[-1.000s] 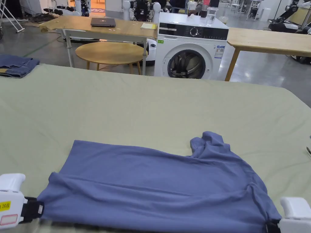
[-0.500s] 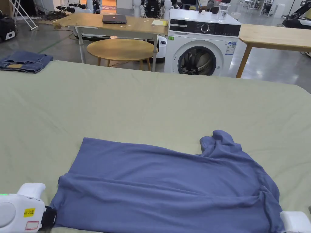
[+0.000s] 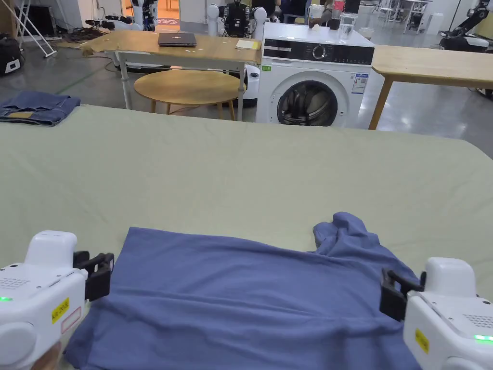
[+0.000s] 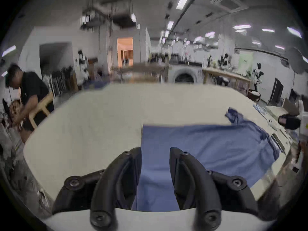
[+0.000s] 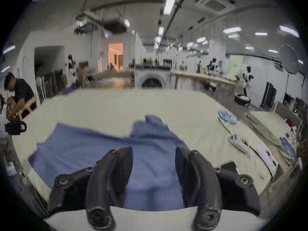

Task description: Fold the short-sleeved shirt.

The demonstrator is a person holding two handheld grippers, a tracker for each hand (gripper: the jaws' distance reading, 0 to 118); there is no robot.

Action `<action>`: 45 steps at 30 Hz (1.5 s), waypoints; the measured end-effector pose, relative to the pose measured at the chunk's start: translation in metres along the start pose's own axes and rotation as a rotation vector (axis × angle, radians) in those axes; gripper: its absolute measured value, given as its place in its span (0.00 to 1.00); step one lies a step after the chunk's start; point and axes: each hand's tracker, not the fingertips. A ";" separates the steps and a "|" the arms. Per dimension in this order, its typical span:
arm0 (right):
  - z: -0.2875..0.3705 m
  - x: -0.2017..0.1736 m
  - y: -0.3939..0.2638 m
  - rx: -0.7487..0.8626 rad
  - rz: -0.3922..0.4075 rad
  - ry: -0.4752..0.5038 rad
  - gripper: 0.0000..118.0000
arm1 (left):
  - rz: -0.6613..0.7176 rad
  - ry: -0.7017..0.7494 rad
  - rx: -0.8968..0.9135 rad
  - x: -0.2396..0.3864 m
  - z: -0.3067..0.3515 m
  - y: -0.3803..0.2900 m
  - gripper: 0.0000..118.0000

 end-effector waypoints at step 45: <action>-0.083 -0.022 -0.001 -0.090 0.018 0.018 0.00 | 0.087 -0.067 -0.793 -0.035 -0.299 0.057 0.32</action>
